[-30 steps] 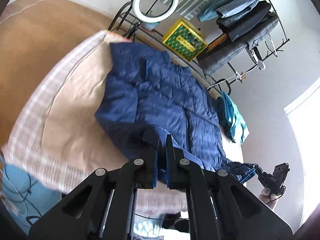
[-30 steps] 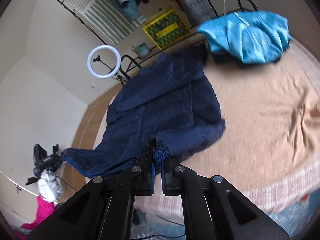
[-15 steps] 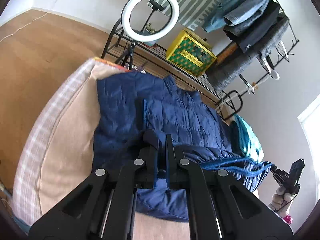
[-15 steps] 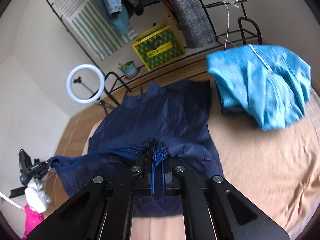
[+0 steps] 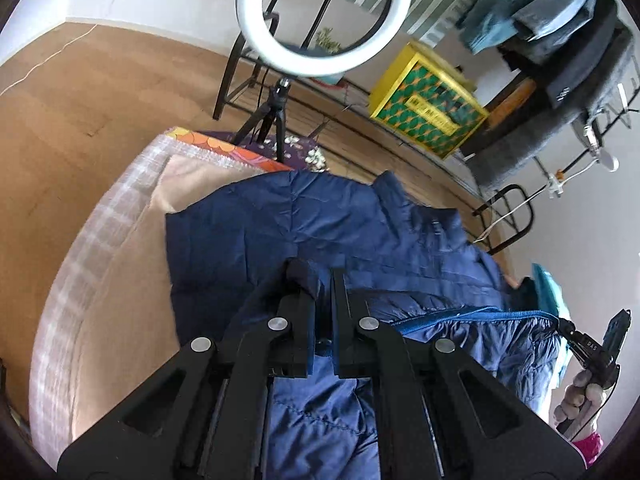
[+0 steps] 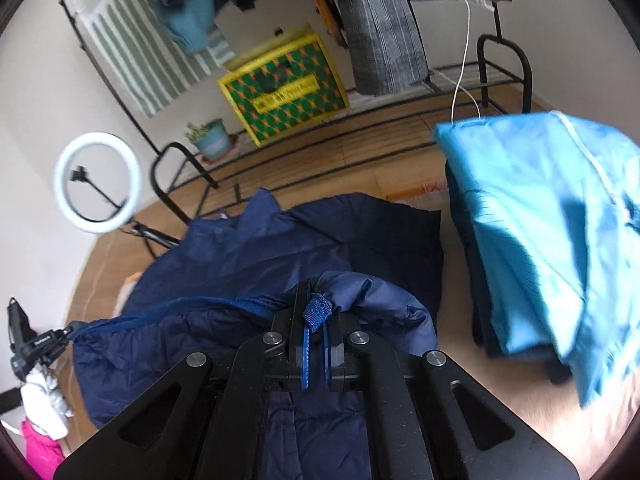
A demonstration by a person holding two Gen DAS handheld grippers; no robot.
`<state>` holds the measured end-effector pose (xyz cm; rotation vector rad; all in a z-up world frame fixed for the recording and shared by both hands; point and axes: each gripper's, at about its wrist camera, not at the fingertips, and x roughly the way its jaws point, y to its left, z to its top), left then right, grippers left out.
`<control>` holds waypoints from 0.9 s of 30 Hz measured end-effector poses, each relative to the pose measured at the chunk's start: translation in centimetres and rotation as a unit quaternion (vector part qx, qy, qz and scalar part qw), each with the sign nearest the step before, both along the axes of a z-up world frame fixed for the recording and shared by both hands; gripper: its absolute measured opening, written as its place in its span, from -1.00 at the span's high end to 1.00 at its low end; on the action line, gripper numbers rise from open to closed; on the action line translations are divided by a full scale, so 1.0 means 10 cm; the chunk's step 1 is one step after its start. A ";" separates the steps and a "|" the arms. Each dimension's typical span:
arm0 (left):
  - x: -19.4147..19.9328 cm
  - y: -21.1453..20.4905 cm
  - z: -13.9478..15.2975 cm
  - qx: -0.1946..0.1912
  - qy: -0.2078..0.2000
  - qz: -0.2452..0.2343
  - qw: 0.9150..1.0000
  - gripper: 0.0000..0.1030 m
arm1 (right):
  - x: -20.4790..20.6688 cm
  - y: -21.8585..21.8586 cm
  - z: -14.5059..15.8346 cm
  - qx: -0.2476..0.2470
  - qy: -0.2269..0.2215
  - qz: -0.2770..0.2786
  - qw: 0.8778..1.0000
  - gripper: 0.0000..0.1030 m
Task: Fold large clothes
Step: 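Fold the lifted hem toward the collar with both tools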
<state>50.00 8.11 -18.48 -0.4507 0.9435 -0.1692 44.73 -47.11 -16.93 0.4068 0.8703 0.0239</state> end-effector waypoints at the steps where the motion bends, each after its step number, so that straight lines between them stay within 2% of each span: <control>1: 0.10 -0.03 -0.12 0.004 0.009 -0.001 1.000 0.93 | 0.07 -0.01 -0.08 -0.002 0.007 -0.001 1.000 0.94; 5: 0.30 -0.10 -0.40 0.014 0.029 -0.008 0.999 0.93 | 0.26 -0.04 -0.38 -0.012 0.032 0.004 0.999 0.94; 9: 0.42 -0.11 -0.60 0.008 0.047 -0.013 0.999 0.93 | 0.31 -0.09 -0.51 0.000 0.043 0.019 0.999 0.93; 10: 0.44 -0.11 -0.63 0.001 0.053 -0.015 0.998 0.92 | 0.32 -0.10 -0.53 0.003 0.046 0.024 0.999 0.91; 12: 0.48 -0.07 -0.65 -0.021 0.063 -0.017 0.998 0.78 | 0.34 -0.13 -0.53 0.010 0.052 0.033 0.998 0.86; 14: 0.53 0.00 -0.63 -0.058 0.065 -0.021 0.996 0.63 | 0.36 -0.17 -0.52 0.015 0.061 0.040 0.997 0.57; 16: 0.55 0.05 -0.58 -0.082 0.065 -0.024 0.994 0.51 | 0.35 -0.23 -0.47 0.027 0.054 0.047 0.997 0.43; 19: 0.57 0.12 -0.45 -0.099 0.052 -0.033 0.993 0.43 | 0.28 -0.32 -0.33 0.041 0.030 0.065 0.997 0.42; 22: 0.56 0.16 -0.31 -0.076 0.031 -0.044 0.996 0.43 | 0.22 -0.37 -0.19 -0.004 0.010 0.073 0.997 0.37; 23: 0.55 0.18 -0.24 -0.061 0.019 -0.046 0.997 0.40 | 0.22 -0.37 -0.17 -0.024 0.010 0.075 0.997 0.21; 25: 0.54 0.20 -0.15 -0.033 0.002 -0.054 0.998 0.27 | 0.25 -0.36 -0.18 -0.039 0.013 0.081 0.996 0.08; 27: 0.53 0.16 -0.11 0.005 -0.015 -0.075 0.997 -0.08 | 0.30 -0.31 -0.24 -0.057 0.022 0.094 0.994 0.08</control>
